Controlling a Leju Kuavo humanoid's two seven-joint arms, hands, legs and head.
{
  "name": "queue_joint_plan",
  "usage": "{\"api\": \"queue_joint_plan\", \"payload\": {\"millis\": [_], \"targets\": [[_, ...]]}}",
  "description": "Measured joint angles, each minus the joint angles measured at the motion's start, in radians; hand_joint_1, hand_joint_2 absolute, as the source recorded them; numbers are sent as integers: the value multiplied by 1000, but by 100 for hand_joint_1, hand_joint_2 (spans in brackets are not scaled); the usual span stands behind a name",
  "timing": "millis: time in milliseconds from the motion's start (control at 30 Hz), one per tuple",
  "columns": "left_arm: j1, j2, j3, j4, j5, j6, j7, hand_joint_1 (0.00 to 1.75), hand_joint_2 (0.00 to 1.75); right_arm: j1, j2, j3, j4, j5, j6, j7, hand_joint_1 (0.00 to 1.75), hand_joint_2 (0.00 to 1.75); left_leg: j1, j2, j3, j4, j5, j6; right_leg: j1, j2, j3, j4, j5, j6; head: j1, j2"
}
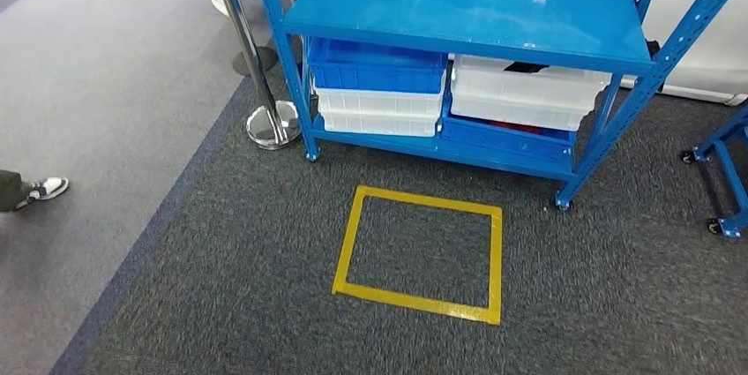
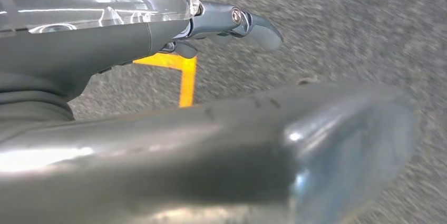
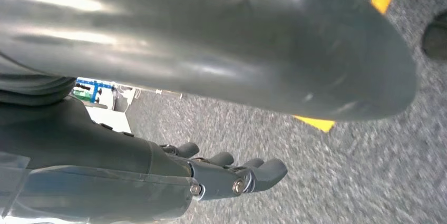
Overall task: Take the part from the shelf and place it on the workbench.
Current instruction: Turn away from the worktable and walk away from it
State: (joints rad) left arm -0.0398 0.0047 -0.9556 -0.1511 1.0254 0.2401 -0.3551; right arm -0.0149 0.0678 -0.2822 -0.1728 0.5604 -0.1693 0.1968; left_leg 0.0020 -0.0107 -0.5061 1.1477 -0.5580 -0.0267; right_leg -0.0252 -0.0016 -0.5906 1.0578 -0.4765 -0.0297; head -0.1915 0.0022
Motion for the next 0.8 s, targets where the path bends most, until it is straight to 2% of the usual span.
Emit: {"api": "queue_joint_plan", "payload": {"millis": [67,100,133,167,200,267,300,333,433,500,567,600,633,667,700,767,800], "targets": [[-1,0,0,0,0,-1,0,0,0,0,0,-1,0,0,0,0,0,0,3,2,-84,114,-49,-8,1,1,21,-3,-18,-4,-1,0],[-1,0,0,0,0,-2,0,0,0,-1,0,-1,0,0,0,0,0,0,4,3,-120,146,-74,-10,2,2,34,-4,-28,-4,-1,0],[0,0,0,0,0,-2,0,0,0,-1,0,-1,0,0,0,0,0,0,4,3,-144,151,-86,-10,3,3,49,-4,-40,-4,-1,0],[1,0,0,0,0,-2,0,0,0,-1,0,-2,0,0,0,0,0,0,4,3,-155,128,-77,-6,4,4,66,-5,-53,-3,-1,0],[2,0,0,0,0,-2,0,0,0,-1,0,-2,0,0,0,0,0,0,2,3,-156,80,-43,1,5,4,83,-5,-65,-2,-1,0],[7,2,0,0,-1,-3,0,0,0,2,1,-2,1,0,0,0,0,0,-6,5,-149,-30,72,21,7,5,112,-8,-89,3,-1,0],[9,3,0,0,-1,-4,0,0,0,2,2,-2,2,0,0,1,0,0,-11,5,-144,-65,112,28,8,6,124,-12,-100,8,-1,0],[11,4,0,1,-2,-4,0,0,0,1,3,-2,2,0,0,1,0,0,-15,5,-141,-86,134,34,9,7,135,-13,-107,14,0,0],[6,2,0,0,-2,-7,1,0,0,-5,3,-2,1,0,-1,5,0,0,-13,3,-103,-113,122,50,11,5,153,6,-102,32,0,0],[3,1,0,0,-2,-8,1,0,0,-9,3,-3,1,0,-1,8,0,0,-9,2,-71,-131,115,60,11,4,113,82,-110,37,0,0],[1,2,0,0,-2,-9,2,0,0,-11,3,-3,1,-1,-2,9,0,0,-9,2,-48,-136,98,67,10,3,34,191,-156,42,1,0],[0,2,0,0,-2,-10,2,0,0,-10,3,-3,1,-2,-3,10,0,0,-9,1,-37,-136,87,67,10,3,-5,228,-182,45,1,0],[1,2,0,0,-2,-12,2,0,0,-9,3,-3,1,-2,-4,10,0,0,-9,-1,-22,-136,75,67,9,3,-33,241,-196,48,1,0],[2,1,-1,0,-2,-13,2,0,0,-6,2,-3,1,-2,-4,11,0,0,-8,-4,-5,-136,62,65,9,3,-49,226,-192,50,1,0],[3,1,-1,0,-3,-14,2,0,0,-4,2,-4,1,-2,-5,12,0,0,-8,-7,13,-136,48,63,9,3,-55,185,-161,51,1,0],[5,-1,-1,0,-3,-15,2,0,0,5,0,-4,2,-6,-5,15,0,0,-9,-9,45,-133,19,55,10,2,-57,78,-46,46,1,0],[4,-1,-1,0,-3,-16,3,0,0,7,0,-6,3,-13,-3,16,0,0,-10,-8,53,-132,6,49,13,1,-59,42,1,39,1,0]]}}
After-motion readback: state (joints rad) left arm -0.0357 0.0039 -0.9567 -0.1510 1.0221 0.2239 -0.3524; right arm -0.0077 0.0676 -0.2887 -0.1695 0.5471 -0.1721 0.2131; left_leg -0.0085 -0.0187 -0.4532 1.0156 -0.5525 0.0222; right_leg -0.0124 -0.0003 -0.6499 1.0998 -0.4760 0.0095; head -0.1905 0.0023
